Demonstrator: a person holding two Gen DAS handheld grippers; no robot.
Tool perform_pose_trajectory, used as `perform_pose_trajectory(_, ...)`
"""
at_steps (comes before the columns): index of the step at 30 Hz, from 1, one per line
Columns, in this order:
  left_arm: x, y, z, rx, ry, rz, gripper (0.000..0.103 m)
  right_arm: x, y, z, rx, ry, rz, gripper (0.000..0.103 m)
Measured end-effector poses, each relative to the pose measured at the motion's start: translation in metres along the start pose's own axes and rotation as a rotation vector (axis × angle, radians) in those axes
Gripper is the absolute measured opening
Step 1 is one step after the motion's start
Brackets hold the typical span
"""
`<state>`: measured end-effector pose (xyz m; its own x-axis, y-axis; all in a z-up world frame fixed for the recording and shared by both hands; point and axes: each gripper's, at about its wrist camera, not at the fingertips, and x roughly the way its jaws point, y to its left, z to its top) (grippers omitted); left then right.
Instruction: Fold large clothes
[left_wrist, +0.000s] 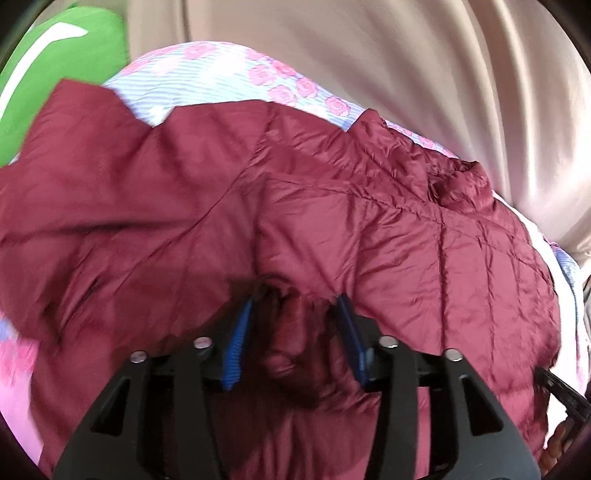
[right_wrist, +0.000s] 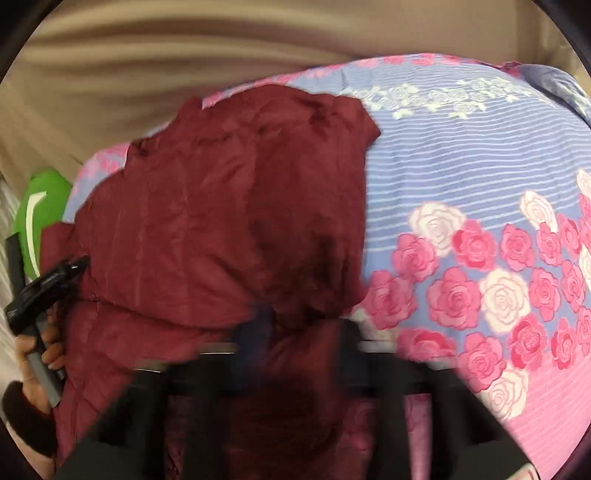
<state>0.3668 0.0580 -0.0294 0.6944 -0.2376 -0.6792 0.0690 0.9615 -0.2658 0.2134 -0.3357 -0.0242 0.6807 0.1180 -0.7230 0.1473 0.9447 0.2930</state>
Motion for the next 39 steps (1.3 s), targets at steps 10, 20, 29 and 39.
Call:
perform_pose_trajectory(10, -0.146, 0.111, -0.092, -0.097, 0.016, 0.069, 0.093, -0.084, -0.035, -0.072, 0.060, -0.029, 0.098, 0.075)
perform_pose_trajectory(20, -0.188, 0.109, -0.165, 0.031, 0.084, 0.165, 0.028, -0.076, 0.017, -0.109, -0.048, 0.077, 0.033, 0.002)
perform_pose_trajectory(29, -0.225, 0.097, -0.204, 0.047, 0.249, -0.087, 0.016, -0.148, -0.037, -0.174, 0.063, 0.054, -0.191, 0.000)
perform_pose_trajectory(39, -0.217, 0.238, -0.026, -0.284, -0.160, 0.199, 0.090, -0.148, 0.067, -0.079, -0.113, -0.071, -0.056, 0.010)
